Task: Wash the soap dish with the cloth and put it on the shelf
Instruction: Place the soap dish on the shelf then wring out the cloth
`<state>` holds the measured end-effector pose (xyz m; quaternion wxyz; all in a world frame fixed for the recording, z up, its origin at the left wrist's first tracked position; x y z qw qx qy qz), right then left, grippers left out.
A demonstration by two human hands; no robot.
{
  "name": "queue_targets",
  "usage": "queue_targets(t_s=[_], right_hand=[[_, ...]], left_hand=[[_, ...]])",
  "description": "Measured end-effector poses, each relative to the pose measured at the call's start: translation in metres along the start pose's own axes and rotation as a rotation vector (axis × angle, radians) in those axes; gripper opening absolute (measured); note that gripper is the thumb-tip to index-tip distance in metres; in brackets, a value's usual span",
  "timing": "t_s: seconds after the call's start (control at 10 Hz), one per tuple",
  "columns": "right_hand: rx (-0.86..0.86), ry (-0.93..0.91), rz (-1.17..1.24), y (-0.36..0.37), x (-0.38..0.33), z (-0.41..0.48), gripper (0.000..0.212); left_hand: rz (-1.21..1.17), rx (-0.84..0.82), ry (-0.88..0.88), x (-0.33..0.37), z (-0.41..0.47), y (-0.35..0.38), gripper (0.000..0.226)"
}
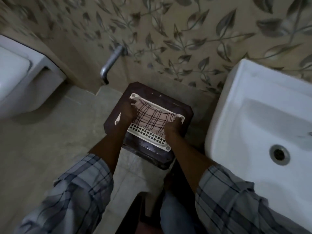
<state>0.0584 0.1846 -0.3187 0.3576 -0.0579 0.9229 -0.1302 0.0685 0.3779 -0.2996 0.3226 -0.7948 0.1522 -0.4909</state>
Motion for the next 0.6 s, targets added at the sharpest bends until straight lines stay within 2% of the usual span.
queue_targets(t_s=[0.1, 0.2, 0.4, 0.5, 0.6], right_hand=[[0.182, -0.081, -0.295, -0.002, 0.004, -0.008, 0.06], [0.157, -0.323, -0.341, 0.009, 0.006, -0.014, 0.047], [-0.157, -0.055, -0.182, 0.018, 0.018, -0.005, 0.047], [-0.197, -0.078, -0.17, 0.017, 0.002, -0.022, 0.051], [-0.193, -0.152, -0.185, 0.01, -0.021, -0.046, 0.049]], left_hand=[[0.093, 0.045, 0.027, -0.002, -0.009, 0.014, 0.031], [0.128, 0.068, 0.082, -0.006, -0.013, 0.024, 0.032], [0.091, -0.13, -0.049, -0.012, -0.021, 0.043, 0.036], [0.045, -0.079, -0.064, 0.004, -0.028, 0.034, 0.035], [-0.043, 0.052, -0.042, 0.032, -0.044, 0.023, 0.03]])
Point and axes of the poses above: each hand's wrist, its own z-axis towards the middle knuckle, its own y-axis out of the palm, x = y × z, the point moved 2 cm from there along z, towards the middle knuckle, and after that the axes turned 2 degrees about -x, right-handed, at the moved point
